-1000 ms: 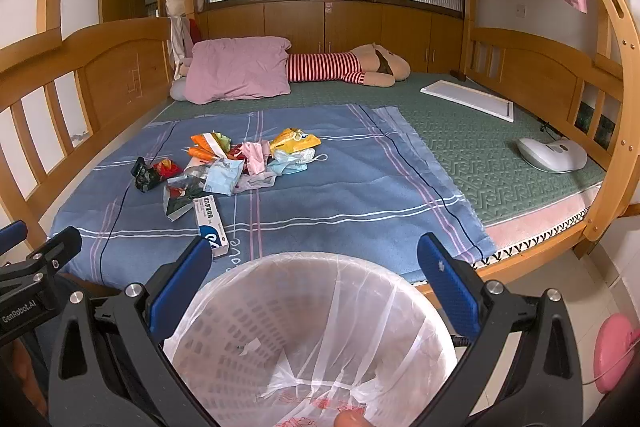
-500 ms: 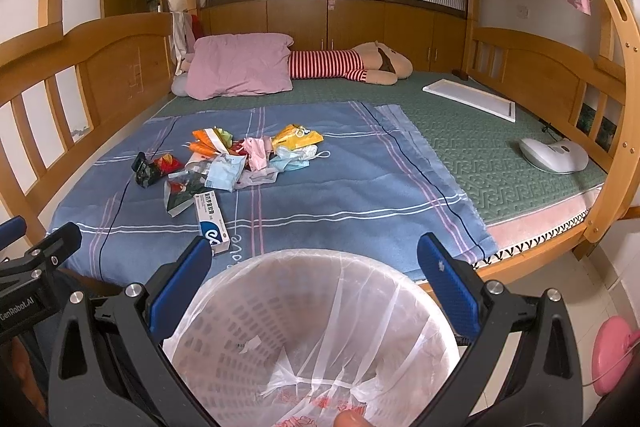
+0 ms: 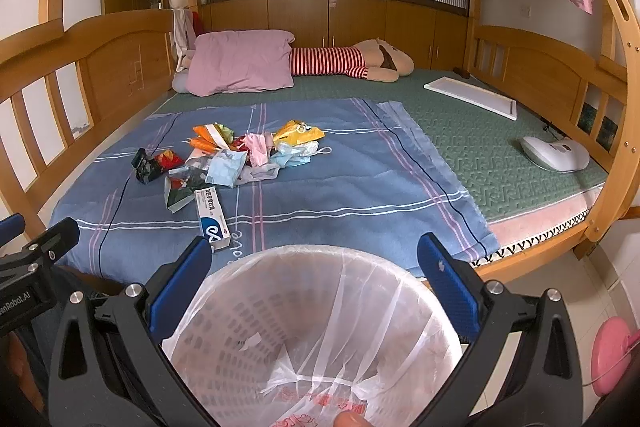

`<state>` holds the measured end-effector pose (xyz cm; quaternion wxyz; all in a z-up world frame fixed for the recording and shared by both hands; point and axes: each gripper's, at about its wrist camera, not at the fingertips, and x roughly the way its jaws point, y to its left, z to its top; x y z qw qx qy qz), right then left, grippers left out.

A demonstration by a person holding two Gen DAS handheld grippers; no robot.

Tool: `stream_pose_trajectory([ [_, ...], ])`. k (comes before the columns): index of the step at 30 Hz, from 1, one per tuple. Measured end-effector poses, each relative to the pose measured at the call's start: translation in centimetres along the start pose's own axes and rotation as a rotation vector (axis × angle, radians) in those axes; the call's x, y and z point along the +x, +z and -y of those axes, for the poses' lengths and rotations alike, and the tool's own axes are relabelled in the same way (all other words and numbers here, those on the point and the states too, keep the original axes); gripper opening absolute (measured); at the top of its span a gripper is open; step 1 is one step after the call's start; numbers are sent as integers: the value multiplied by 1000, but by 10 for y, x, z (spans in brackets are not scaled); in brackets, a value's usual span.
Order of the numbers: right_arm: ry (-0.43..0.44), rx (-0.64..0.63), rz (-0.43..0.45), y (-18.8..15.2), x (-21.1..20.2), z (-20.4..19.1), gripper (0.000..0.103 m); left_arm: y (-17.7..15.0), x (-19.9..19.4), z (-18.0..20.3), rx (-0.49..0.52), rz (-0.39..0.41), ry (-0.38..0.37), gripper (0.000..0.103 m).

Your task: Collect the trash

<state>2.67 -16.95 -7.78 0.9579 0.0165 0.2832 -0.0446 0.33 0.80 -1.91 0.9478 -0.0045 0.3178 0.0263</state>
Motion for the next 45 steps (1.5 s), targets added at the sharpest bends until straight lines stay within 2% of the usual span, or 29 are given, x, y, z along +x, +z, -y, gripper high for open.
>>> stream_pose_trajectory([
  [45, 1, 0, -29, -5, 10, -6, 100, -3, 4, -2, -8, -15, 5, 100],
])
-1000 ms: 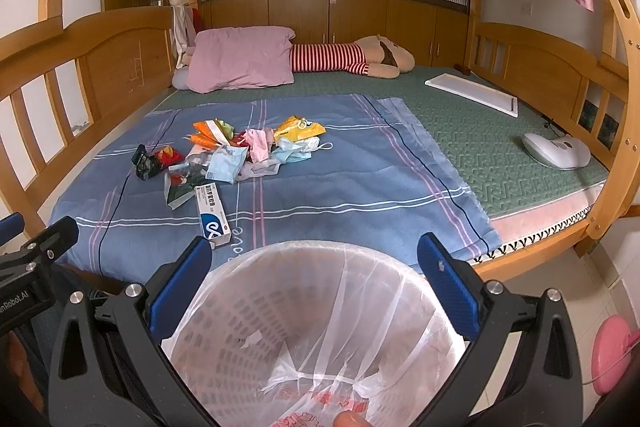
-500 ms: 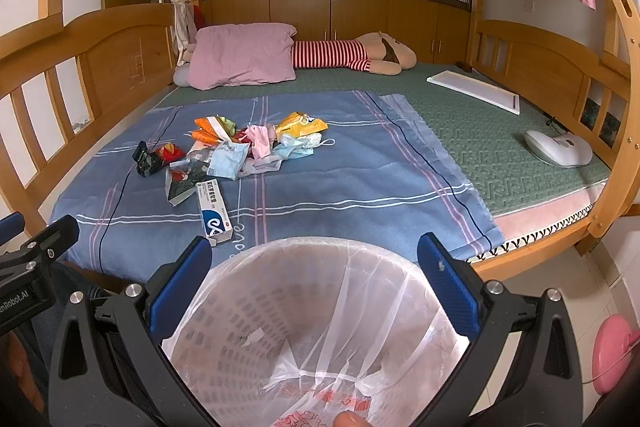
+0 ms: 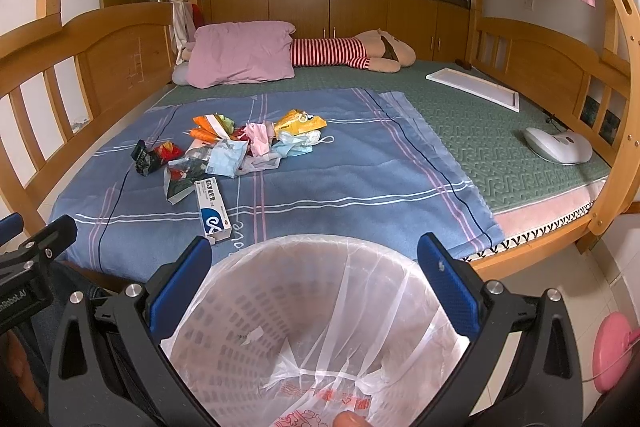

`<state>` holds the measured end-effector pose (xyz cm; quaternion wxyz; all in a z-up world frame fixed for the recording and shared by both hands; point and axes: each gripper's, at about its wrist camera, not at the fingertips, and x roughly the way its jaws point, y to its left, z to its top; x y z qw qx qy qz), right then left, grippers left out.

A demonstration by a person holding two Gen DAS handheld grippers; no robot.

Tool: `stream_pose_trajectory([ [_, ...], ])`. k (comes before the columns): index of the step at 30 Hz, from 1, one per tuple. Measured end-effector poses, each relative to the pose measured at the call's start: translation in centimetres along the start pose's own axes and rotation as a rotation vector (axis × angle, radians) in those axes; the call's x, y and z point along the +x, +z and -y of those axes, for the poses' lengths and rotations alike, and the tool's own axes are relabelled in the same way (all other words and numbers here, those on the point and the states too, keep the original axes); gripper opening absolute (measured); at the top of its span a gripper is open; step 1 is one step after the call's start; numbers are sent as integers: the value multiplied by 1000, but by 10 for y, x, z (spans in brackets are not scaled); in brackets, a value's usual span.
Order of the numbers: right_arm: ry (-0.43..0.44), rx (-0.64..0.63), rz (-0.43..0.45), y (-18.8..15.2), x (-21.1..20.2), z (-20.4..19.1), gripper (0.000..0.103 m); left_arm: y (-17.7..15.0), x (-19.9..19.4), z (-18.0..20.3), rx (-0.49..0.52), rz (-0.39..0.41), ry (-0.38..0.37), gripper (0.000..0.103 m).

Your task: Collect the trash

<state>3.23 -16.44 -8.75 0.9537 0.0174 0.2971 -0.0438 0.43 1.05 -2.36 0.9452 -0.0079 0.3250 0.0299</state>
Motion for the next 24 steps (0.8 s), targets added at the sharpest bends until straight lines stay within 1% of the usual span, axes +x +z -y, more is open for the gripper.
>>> stream_pose_trajectory([
  [24, -1, 3, -11, -1, 2, 1, 100, -4, 3, -2, 1, -7, -3, 100],
])
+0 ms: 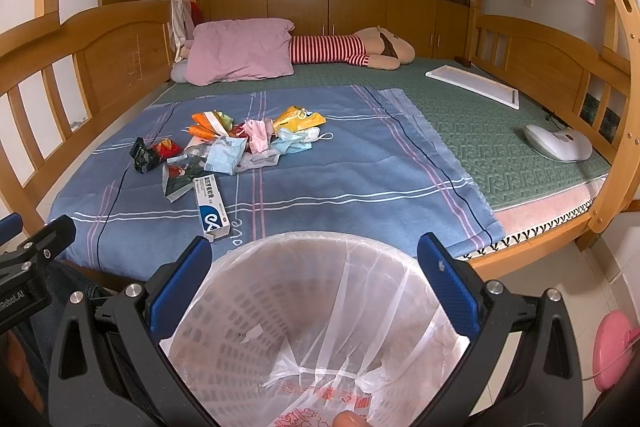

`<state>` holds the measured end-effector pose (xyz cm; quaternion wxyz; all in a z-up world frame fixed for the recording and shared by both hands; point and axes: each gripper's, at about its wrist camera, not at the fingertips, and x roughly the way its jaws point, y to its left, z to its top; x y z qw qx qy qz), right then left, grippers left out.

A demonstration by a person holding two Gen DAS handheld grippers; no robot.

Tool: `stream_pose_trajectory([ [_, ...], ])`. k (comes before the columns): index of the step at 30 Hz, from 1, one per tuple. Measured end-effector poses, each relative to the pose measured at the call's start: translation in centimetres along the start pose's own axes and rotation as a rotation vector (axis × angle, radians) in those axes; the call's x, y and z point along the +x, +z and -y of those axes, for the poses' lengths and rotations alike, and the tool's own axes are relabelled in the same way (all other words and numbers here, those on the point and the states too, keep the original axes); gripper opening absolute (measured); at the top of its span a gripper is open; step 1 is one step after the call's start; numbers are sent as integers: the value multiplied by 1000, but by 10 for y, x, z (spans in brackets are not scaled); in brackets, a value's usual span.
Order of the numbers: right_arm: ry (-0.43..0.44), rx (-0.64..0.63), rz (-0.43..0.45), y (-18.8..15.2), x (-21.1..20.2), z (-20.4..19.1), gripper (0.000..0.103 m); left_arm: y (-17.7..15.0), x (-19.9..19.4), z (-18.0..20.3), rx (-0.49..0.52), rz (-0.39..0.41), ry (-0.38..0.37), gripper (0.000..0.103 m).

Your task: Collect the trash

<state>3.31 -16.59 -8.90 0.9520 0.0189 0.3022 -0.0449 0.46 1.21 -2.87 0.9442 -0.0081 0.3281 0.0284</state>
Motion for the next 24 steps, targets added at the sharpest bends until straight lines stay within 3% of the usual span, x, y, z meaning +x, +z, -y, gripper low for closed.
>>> stream_pose_trajectory([
  [24, -8, 8, -13, -2, 3, 2, 100, 1, 2, 0, -2, -13, 0, 100],
])
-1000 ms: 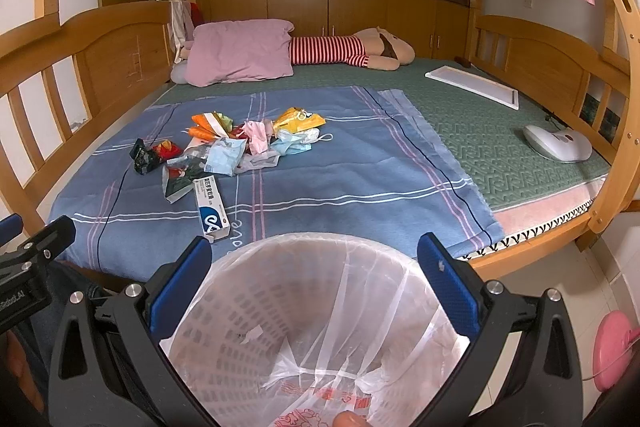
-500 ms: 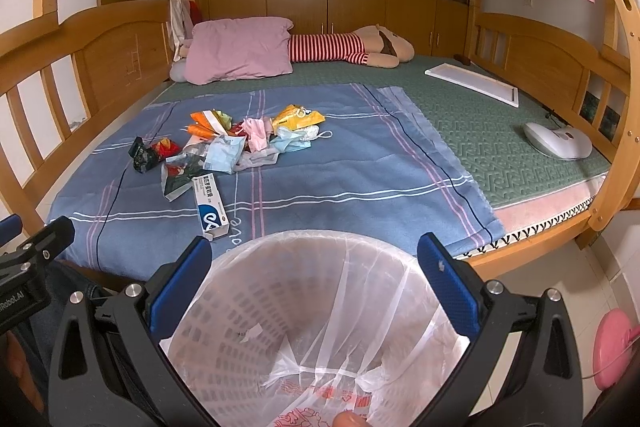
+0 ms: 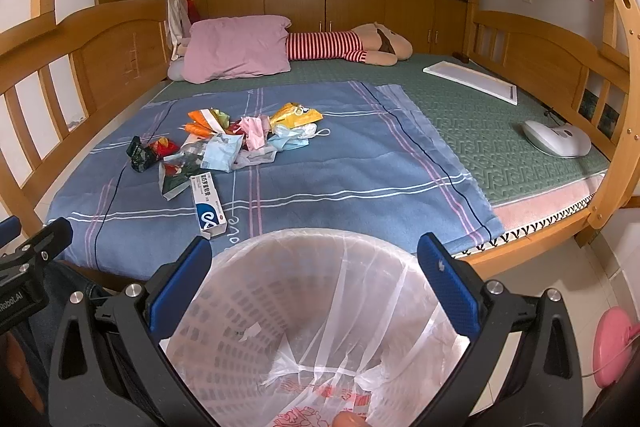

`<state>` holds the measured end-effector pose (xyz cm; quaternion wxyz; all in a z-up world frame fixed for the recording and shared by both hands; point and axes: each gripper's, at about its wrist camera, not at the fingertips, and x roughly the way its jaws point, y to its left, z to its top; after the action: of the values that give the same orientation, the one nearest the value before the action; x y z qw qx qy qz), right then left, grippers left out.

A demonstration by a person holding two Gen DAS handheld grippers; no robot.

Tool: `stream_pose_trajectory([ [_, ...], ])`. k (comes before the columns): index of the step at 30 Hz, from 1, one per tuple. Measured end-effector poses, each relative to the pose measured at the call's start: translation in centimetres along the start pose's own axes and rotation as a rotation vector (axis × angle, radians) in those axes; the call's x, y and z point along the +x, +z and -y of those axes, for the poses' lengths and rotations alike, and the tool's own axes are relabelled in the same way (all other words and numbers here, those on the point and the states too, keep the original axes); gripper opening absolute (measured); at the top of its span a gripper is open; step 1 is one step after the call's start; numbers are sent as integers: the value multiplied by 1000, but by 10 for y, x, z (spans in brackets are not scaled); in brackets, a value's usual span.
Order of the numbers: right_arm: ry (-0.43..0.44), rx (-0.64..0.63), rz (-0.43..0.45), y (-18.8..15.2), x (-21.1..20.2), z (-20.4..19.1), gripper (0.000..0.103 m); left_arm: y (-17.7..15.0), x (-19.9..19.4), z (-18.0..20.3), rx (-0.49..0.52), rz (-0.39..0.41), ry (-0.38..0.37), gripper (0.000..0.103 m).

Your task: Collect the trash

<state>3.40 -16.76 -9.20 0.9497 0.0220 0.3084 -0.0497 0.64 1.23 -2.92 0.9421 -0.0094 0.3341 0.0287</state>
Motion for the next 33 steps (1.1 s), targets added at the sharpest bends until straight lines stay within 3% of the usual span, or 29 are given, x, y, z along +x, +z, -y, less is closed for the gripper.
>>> stream_pose_trajectory([
  [23, -3, 3, -8, 1, 0, 2, 100, 2, 5, -1, -1, -15, -1, 100],
  [27, -18, 7, -11, 8, 4, 3, 100, 11, 45, -8, 16, -105, -79, 100],
  [29, -34, 14, -15, 13, 6, 5, 100, 17, 82, -29, -16, -164, -61, 100],
  [30, -43, 18, -18, 16, 7, 6, 100, 19, 95, -38, -30, -179, -58, 98],
  [32, -59, 25, -37, 18, 15, 8, 100, 21, 129, -64, -88, -241, -59, 84],
  [33, -60, 26, -49, 19, 19, 8, 100, 21, 142, -74, -119, -267, -69, 67],
])
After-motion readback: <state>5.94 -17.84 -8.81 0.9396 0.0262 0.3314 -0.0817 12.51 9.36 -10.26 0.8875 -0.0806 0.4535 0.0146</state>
